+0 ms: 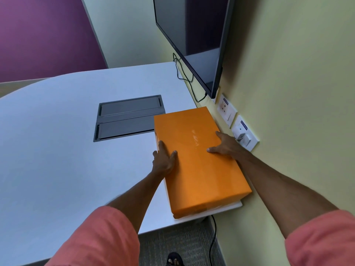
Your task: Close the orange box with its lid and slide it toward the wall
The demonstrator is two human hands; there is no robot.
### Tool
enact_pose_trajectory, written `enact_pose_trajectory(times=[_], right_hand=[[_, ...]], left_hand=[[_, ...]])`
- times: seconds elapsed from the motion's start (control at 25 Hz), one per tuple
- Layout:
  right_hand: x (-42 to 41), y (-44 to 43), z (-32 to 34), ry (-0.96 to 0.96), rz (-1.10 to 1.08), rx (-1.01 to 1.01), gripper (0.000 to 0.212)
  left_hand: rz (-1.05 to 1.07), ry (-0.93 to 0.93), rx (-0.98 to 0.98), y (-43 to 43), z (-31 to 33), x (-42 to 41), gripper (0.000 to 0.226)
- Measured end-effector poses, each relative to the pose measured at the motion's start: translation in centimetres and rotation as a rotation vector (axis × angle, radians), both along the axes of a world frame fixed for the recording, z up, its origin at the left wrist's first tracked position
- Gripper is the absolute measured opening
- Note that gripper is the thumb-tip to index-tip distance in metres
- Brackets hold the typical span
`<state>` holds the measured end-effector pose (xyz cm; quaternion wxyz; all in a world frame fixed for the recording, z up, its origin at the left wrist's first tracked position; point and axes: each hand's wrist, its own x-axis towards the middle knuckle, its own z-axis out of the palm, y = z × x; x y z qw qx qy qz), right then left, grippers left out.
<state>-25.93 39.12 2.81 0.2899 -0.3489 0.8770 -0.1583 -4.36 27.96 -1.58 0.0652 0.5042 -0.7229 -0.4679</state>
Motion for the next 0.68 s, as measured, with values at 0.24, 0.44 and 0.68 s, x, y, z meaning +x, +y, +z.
enact_pose_trajectory(times=[0.24,0.44,0.68], right_hand=[[1.5,-4.1,3.8,0.130,-0.084,-0.152,0.076],[5.5,-8.5,6.0,0.330,0.008,-0.195,0.060],[13.0,-15.4,7.0,0.587,0.178,-0.335,0.058]], left_hand=[[-0.074,-0.116,-0.172,-2.6,2.1,0.7,0.082],[-0.138,-0.165,-0.435,-7.7,5.2,3.9,0.077],[-0.181,-0.249,-0.677,-14.4,8.8,10.6,0.070]])
